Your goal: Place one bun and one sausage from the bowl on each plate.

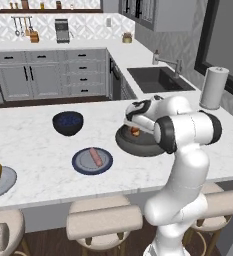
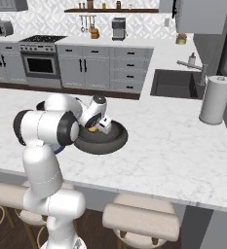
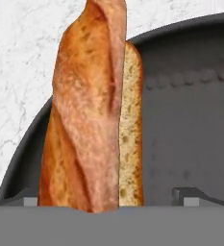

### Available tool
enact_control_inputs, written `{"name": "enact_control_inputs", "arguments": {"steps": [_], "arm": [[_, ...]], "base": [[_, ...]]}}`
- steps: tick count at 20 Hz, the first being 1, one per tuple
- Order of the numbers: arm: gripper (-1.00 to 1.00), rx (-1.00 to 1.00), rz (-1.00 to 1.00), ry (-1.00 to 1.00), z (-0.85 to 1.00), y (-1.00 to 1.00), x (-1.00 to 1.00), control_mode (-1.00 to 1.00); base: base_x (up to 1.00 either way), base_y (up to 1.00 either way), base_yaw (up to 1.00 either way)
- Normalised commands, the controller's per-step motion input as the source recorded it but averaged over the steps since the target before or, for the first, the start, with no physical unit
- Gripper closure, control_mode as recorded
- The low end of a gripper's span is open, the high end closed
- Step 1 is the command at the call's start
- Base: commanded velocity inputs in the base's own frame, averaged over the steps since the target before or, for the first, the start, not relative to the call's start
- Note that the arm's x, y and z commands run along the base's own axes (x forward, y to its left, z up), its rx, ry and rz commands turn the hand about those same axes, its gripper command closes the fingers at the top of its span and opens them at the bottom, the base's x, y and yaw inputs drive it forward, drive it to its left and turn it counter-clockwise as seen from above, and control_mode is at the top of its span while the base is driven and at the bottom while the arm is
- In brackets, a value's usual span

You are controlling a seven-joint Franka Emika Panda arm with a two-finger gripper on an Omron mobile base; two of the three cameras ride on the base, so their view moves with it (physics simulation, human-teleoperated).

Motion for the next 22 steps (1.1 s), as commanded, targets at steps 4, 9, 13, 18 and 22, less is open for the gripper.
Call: {"name": "enact_control_inputs", "arguments": {"steps": [4, 9, 13, 18, 22], "arm": [[1.0, -0.03, 0.0, 0.01, -0.36, 0.06, 0.38, -1.0], [1.0, -0.02, 0.0, 0.0, -0.32, 0.0, 0.03, -1.0], [1.0, 0.0, 0.0, -0.01, -0.07, 0.0, -0.21, -1.0], [1.0, 0.0, 0.01, -0.16, 0.71, 0.2, -0.82, -1.0], [1.0, -0.02, 0.1, -0.19, 0.65, 0.71, -1.0, -1.0]], "base": [[0.0, 0.0, 0.0], [0.0, 0.0, 0.0], [0.0, 0.0, 0.0], [0.0, 0.0, 0.0], [0.0, 0.0, 0.0]]}}
